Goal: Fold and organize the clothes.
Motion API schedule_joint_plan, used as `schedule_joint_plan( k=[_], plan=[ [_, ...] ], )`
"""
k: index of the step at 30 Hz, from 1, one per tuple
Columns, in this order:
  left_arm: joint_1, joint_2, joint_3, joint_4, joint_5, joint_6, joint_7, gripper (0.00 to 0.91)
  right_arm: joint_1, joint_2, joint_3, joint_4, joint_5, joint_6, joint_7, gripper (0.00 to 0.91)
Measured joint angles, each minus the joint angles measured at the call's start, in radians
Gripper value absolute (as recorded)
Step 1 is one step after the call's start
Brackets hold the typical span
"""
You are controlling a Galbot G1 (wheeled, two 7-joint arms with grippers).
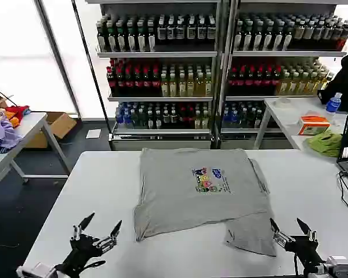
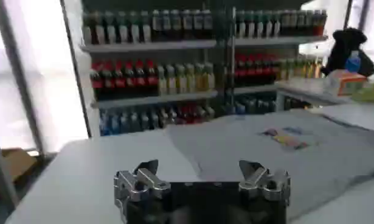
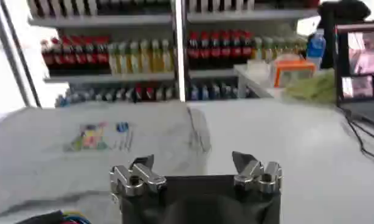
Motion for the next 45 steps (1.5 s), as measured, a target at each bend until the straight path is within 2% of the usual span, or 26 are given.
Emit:
schedule_joint_plan(
  k=[7,15,17,18,19,20,21,24,26,27,28,30,31,32,34,45],
  plan=[
    [-0.067,0.028,0.093,0.042,-0.025,0.081,-0.028,0.907,0.007,0.006,-0.031,-0.01,-0.002,-0.045,0.023,0.907],
    [-0.142,0.026,0.173,0.124,-0.01,0.118,-0.039,0.907,0.011,0.017,-0.072,-0.021,-0.007,-0.07,0.049,0.897],
    [-0.162,0.025,0.182,0.146,-0.007,0.122,-0.042,0.907,0.012,0.017,-0.084,-0.021,-0.007,-0.074,0.051,0.222],
    [-0.17,0.025,0.186,0.157,-0.006,0.123,-0.042,0.907,0.013,0.017,-0.089,-0.021,-0.007,-0.076,0.051,0.05],
    [-0.175,0.025,0.189,0.167,-0.004,0.123,-0.042,0.867,0.015,0.017,-0.095,-0.021,-0.007,-0.078,0.052,0.0],
    [-0.181,0.025,0.193,0.178,-0.002,0.125,-0.042,0.806,0.018,0.017,-0.1,-0.022,-0.008,-0.079,0.054,0.0],
    [-0.185,0.025,0.197,0.187,-0.001,0.125,-0.042,0.796,0.019,0.018,-0.104,-0.023,-0.008,-0.081,0.054,0.0],
    [-0.2,0.025,0.205,0.209,0.003,0.128,-0.044,0.554,0.022,0.018,-0.118,-0.027,-0.012,-0.081,0.054,0.0],
    [-0.206,0.024,0.21,0.221,0.006,0.129,-0.045,0.474,0.022,0.019,-0.123,-0.031,-0.014,-0.081,0.054,0.0],
    [-0.209,0.023,0.213,0.226,0.007,0.129,-0.045,0.403,0.022,0.02,-0.126,-0.032,-0.014,-0.081,0.054,0.0],
    [-0.211,0.021,0.215,0.232,0.008,0.129,-0.045,0.403,0.022,0.02,-0.131,-0.033,-0.015,-0.081,0.054,0.0],
    [-0.219,0.019,0.221,0.242,0.013,0.128,-0.046,0.191,0.02,0.022,-0.138,-0.035,-0.015,-0.081,0.054,0.0],
    [-0.222,0.017,0.224,0.247,0.016,0.127,-0.047,0.141,0.019,0.022,-0.14,-0.036,-0.015,-0.08,0.054,0.0],
    [-0.225,0.015,0.228,0.252,0.019,0.124,-0.048,0.05,0.016,0.022,-0.143,-0.036,-0.015,-0.08,0.053,0.0],
    [-0.232,0.01,0.235,0.26,0.025,0.122,-0.047,0.01,0.014,0.023,-0.146,-0.035,-0.014,-0.079,0.053,0.0],
    [-0.232,-0.014,0.266,0.282,0.051,0.096,-0.044,0.01,0.001,0.021,-0.15,-0.025,0.01,-0.057,0.03,0.0]
  ],
)
